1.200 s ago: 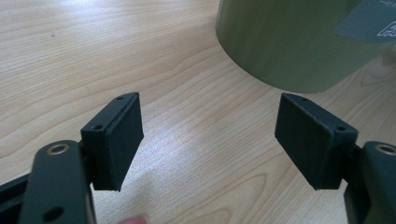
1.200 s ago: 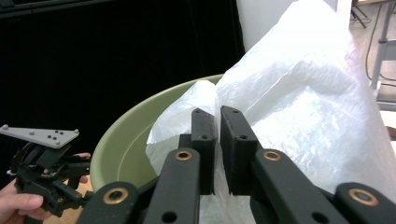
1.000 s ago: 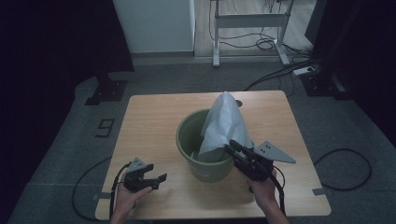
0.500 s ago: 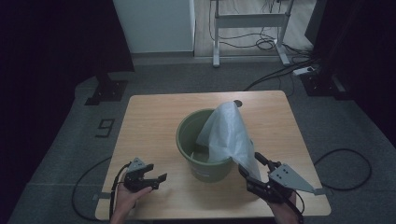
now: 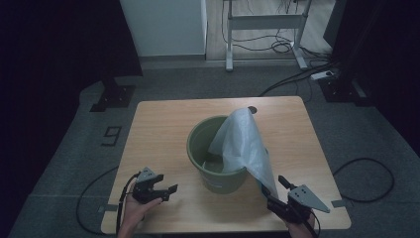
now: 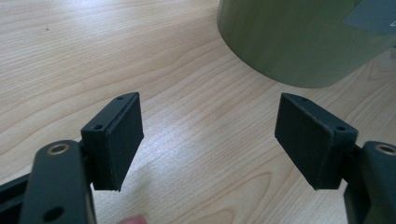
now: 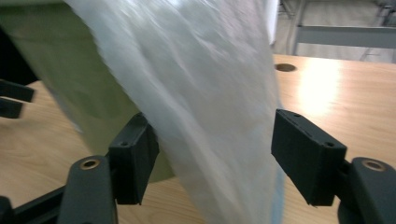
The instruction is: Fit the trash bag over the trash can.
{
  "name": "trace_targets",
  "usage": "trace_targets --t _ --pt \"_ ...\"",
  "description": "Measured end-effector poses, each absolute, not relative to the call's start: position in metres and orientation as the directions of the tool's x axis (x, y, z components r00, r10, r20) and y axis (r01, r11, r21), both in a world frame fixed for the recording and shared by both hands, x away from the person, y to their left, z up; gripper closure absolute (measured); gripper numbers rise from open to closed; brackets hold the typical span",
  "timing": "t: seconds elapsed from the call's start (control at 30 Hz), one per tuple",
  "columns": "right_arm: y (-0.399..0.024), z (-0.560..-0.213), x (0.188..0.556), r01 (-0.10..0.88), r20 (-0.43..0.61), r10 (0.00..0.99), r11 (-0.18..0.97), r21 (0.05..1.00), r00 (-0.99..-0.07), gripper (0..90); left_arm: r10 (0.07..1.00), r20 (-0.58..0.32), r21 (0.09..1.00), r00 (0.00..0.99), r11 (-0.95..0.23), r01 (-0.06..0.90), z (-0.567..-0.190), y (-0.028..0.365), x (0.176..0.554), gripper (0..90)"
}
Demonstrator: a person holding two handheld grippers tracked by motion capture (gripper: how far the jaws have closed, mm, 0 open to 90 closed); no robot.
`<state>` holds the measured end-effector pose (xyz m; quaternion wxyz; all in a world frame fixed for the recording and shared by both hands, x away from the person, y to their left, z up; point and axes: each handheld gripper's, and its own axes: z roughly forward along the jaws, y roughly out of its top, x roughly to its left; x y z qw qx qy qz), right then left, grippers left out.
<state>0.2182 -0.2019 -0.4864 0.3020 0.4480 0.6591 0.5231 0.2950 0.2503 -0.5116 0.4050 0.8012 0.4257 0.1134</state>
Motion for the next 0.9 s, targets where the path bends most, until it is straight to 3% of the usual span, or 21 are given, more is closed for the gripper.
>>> trace_targets --t 0.1,0.3,0.4,0.63,0.9 --pt "-0.207 -0.494 0.219 0.290 0.064 0.923 0.053 0.956 -0.379 38.9 0.774 -0.161 0.744 0.612 -0.312 0.591 -0.512 0.250 0.295 23.1" --pt "-0.216 -0.504 0.228 0.353 0.054 0.952 0.058 0.934 -0.300 72.8 0.775 -0.168 0.751 0.609 -0.299 0.588 -0.510 0.252 0.294 23.2" --pt "-0.221 -0.503 0.229 0.343 0.052 0.959 0.049 0.938 -0.279 83.2 0.776 -0.175 0.757 0.607 -0.288 0.586 -0.508 0.254 0.294 23.3" --pt "-0.233 -0.478 0.229 0.252 0.081 0.973 -0.025 0.968 -0.216 88.6 0.766 -0.181 0.781 0.616 -0.269 0.564 -0.498 0.256 0.290 23.4" --pt "-0.240 -0.435 0.233 0.151 0.166 0.955 -0.131 0.980 -0.246 88.6 0.786 -0.166 0.807 0.595 -0.239 0.540 -0.481 0.257 0.285 27.9"
